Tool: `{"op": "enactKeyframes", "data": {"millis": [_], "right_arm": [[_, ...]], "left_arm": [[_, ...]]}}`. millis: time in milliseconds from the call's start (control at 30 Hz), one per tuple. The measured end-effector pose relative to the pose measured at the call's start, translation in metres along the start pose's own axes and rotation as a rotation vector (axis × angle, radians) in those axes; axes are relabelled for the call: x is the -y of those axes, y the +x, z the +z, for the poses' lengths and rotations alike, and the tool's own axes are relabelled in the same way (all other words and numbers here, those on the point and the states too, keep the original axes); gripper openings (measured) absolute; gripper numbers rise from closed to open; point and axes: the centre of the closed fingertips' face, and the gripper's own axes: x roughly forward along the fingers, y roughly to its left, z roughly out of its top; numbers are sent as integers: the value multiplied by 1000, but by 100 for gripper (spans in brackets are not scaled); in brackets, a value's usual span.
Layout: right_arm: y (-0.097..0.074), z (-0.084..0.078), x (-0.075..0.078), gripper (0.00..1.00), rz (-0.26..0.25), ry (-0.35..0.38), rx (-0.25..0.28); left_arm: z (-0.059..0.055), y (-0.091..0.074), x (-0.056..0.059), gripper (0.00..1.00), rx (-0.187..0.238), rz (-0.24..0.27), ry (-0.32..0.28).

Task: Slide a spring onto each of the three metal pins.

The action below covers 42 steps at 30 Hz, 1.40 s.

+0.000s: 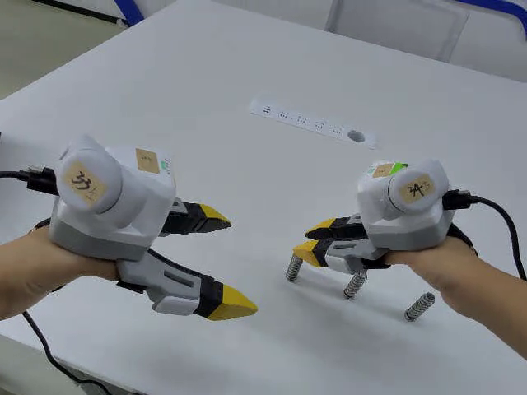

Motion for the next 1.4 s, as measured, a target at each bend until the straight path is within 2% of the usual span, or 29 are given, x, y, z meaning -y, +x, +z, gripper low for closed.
{"op": "enactKeyframes", "data": {"millis": [133,267,367,467,567,600,733,833,900,1000,1167,1233,1300,1400], "right_arm": [[-17,3,8,18,-28,7,26],[-37,5,16,19,-56,7,63],[-55,6,25,19,-91,10,98],[-74,7,30,19,-104,18,140],[-93,5,32,21,-116,18,168],[-100,2,33,22,-121,21,174],[-121,-12,39,23,-156,36,199],[-136,-29,41,23,-161,114,229],[-145,-36,42,25,-172,122,239],[-158,-47,36,30,-146,162,254],[-179,-65,30,37,-144,160,238],[-187,-69,29,42,-145,153,243],[-192,-73,25,48,-124,151,243],[-196,-83,23,55,-113,122,199]], "left_arm": [[1,1,-7,69,-4,15,-1],[12,2,-11,69,23,20,-3],[17,5,-16,71,18,31,9],[23,8,-18,72,25,32,13],[29,10,-19,73,39,29,2],[34,11,-19,73,60,26,-4],[42,15,-18,73,76,17,-11],[42,18,-19,76,68,10,-11],[42,18,-18,77,62,4,-10],[38,20,-17,77,39,-14,-1],[34,22,-19,83,27,-12,6],[32,24,-20,86,17,-5,8],[29,24,-18,89,0,-10,16],[27,23,-17,92,-7,-12,25]]}}
